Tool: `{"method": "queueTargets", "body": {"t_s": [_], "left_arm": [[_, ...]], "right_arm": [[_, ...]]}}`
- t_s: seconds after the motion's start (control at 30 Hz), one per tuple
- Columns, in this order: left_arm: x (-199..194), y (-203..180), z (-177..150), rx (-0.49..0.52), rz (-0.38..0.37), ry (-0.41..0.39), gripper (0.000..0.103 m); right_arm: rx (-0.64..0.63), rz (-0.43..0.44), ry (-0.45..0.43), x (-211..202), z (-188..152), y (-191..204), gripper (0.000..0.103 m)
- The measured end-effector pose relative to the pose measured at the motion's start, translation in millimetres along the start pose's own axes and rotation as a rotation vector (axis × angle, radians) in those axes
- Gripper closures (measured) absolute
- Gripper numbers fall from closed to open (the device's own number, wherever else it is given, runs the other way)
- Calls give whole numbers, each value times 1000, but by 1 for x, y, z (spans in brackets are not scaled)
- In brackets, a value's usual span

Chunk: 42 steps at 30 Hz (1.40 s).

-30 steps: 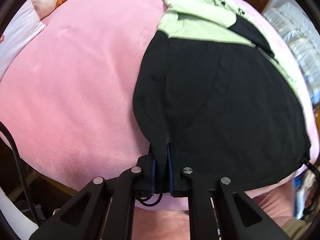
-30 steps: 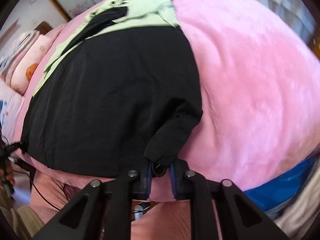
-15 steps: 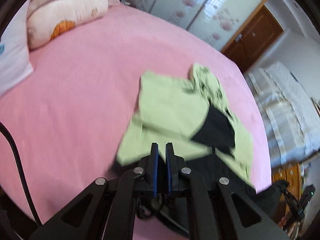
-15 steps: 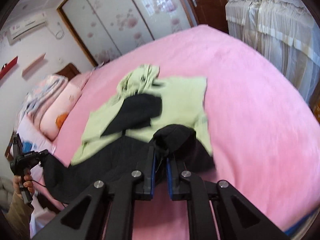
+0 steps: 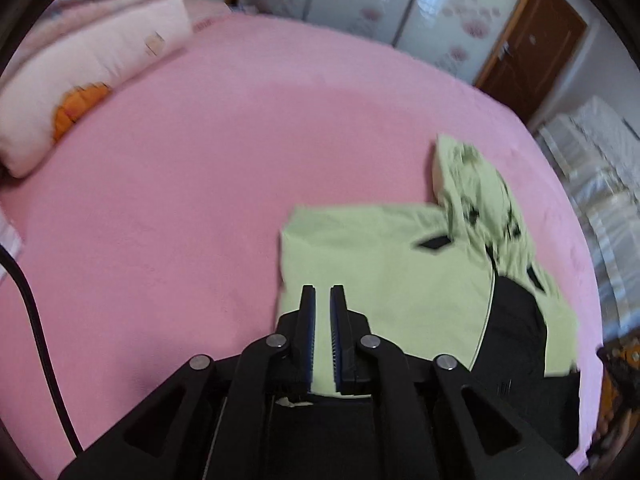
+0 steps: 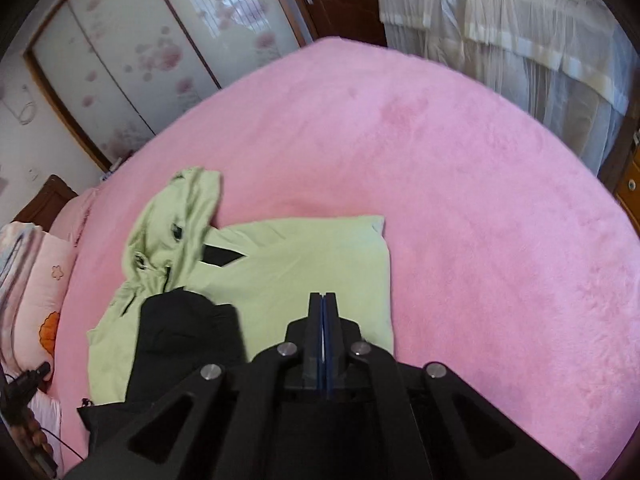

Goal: Fold large clothes
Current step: 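Lift the black hem with both tools and fold it toward the hood, then carry the held hem with both tools over the jacket toward the hood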

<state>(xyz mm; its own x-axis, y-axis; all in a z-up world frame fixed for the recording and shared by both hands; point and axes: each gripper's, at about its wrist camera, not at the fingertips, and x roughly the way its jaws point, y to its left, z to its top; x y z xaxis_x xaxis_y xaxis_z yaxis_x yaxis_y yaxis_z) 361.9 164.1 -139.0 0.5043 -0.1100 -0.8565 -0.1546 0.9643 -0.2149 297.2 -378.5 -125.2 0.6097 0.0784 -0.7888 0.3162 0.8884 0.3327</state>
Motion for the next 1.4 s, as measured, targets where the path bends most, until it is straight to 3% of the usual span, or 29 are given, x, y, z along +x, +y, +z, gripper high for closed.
{"method": "queueTargets", "body": {"t_s": [0.17, 0.23, 0.3, 0.4, 0.47, 0.6, 0.77, 1.03, 1.2, 1.4], "left_arm": [[23, 27, -37, 47, -55, 121, 87], [26, 41, -48, 44, -104, 164, 84], [26, 54, -59, 47, -163, 192, 82], [22, 62, -69, 73, -218, 208, 65], [14, 65, -73, 94, -239, 203, 63], [2, 70, -81, 106, -334, 204, 60], [4, 67, -92, 140, -357, 239, 59], [21, 60, -106, 197, -330, 289, 58], [38, 59, -103, 189, -298, 301, 58], [42, 46, -102, 280, -239, 293, 58]], "right_arm": [[-113, 4, 60, 14, -20, 8, 100], [-158, 10, 89, 16, -32, 7, 90], [-187, 12, 84, 14, -38, 3, 70], [-213, 18, 57, 3, -45, -4, 51], [-232, 5, 39, -2, -48, -10, 48], [-260, 4, 46, -4, -56, -21, 48], [-255, 25, 76, 7, -60, -24, 48], [-274, 49, 94, 23, -65, -16, 49], [-304, 20, 87, 23, -70, -17, 66], [-304, 19, 97, 24, -73, -22, 69]]}}
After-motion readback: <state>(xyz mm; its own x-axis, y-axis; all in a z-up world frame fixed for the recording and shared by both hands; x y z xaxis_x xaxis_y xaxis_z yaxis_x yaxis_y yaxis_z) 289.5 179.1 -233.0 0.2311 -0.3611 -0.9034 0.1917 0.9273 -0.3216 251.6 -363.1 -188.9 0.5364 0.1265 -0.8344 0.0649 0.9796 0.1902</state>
